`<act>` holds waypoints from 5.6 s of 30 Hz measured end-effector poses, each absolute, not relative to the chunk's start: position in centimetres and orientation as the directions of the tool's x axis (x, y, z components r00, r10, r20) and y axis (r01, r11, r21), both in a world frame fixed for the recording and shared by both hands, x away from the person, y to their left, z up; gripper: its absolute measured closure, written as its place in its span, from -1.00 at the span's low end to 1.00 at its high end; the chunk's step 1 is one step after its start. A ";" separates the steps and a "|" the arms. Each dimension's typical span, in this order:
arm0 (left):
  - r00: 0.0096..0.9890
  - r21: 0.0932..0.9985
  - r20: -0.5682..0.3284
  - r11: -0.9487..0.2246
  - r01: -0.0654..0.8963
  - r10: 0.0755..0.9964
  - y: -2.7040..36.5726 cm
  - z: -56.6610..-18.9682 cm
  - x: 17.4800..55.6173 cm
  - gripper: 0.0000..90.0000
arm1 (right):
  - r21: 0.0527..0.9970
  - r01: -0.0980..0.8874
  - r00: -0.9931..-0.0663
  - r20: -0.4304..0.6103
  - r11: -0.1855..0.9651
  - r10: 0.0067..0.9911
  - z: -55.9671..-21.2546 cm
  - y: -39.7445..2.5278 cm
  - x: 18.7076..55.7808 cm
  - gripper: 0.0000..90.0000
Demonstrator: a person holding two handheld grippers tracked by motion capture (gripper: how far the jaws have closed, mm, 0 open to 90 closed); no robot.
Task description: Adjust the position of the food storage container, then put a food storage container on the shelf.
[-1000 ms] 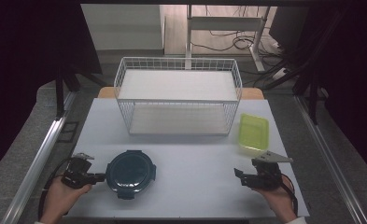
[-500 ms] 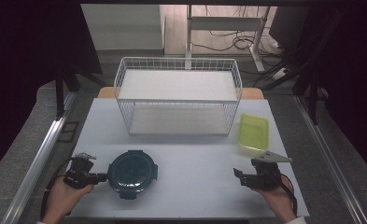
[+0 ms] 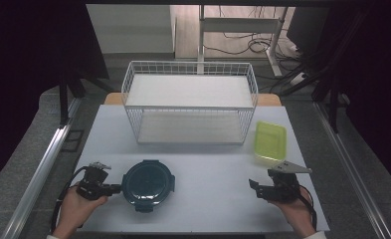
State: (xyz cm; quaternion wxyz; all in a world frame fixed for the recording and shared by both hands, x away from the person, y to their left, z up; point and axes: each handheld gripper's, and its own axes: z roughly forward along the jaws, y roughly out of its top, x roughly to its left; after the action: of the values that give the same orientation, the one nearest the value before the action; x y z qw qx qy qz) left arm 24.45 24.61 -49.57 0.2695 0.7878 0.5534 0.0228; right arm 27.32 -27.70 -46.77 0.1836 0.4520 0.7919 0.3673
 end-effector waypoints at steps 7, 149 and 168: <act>0.412 0.445 -0.275 -0.265 0.856 0.869 23.6 -49.6 24.6 1.00 | 0.750 0.578 -0.523 0.040 0.320 0.851 -46.7 -27.7 27.3 -0.54; 0.494 0.580 -0.540 -0.124 0.805 0.681 15.5 -47.6 28.0 -0.87 | 0.648 0.721 -0.606 0.417 0.246 0.678 -47.4 -18.5 29.0 -0.79; 0.475 0.514 -0.602 -0.144 0.845 0.641 13.9 -49.6 29.1 -0.77 | 0.549 0.806 -0.536 0.517 0.222 0.667 -49.2 -16.6 29.9 -0.83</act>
State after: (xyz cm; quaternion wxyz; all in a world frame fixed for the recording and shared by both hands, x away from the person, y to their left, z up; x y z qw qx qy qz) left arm 29.12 13.86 -49.62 0.4245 0.7466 0.4979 -0.1201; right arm 29.95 -16.65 -49.24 -0.0858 0.4739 0.7771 0.4052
